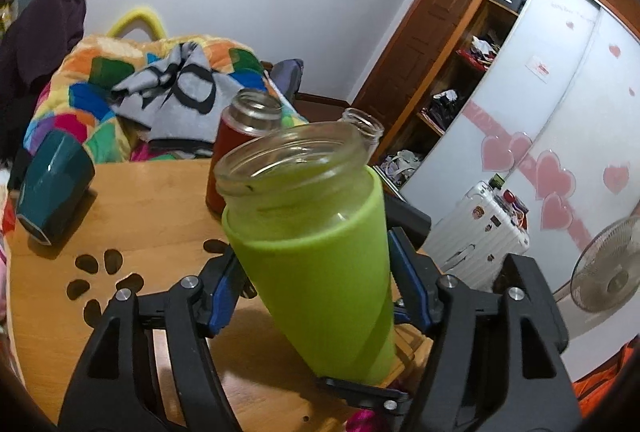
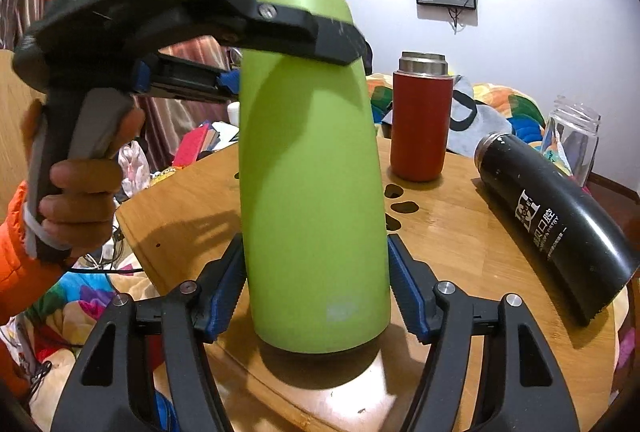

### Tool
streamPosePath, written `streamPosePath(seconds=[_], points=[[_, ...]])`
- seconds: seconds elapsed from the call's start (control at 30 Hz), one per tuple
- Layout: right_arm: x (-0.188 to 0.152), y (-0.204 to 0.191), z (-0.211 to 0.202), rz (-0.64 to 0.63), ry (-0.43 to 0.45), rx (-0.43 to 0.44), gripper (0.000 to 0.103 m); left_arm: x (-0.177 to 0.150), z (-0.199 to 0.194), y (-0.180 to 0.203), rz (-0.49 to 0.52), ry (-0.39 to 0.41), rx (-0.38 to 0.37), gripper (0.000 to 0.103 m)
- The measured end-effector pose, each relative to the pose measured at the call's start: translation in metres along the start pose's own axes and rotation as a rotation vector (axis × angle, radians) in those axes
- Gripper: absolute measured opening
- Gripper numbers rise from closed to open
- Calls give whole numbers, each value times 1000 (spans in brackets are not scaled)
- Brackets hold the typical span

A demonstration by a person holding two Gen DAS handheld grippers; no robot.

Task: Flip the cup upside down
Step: 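Rotate the tumbler rim-down with the left gripper while the right gripper steadies its base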

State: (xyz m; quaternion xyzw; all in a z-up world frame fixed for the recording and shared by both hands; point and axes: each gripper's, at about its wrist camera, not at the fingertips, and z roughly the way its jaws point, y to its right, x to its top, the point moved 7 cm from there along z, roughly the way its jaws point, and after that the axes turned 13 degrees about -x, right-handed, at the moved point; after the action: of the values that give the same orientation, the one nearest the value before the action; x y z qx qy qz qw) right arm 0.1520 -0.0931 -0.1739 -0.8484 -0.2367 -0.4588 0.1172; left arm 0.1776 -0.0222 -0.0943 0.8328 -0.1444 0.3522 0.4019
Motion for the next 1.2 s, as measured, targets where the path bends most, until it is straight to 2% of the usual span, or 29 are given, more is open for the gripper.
streamPosePath(seconds=[0.23, 0.53, 0.9, 1.07, 1.2], points=[[-2, -5, -9, -22, -5, -8, 62, -7, 7, -38, -156, 3, -45, 75], [-2, -3, -6, -7, -15, 2, 62, -25, 20, -78, -349, -33, -109, 80], [-1, -2, 1, 3, -15, 28, 62, -41, 20, -86, -422, -83, -106, 86], [-1, -4, 1, -1, -11, 38, 62, -42, 18, -83, -410, -105, -89, 90], [-1, -2, 4, 7, -13, 26, 62, -45, 17, -79, -392, -146, -72, 98]])
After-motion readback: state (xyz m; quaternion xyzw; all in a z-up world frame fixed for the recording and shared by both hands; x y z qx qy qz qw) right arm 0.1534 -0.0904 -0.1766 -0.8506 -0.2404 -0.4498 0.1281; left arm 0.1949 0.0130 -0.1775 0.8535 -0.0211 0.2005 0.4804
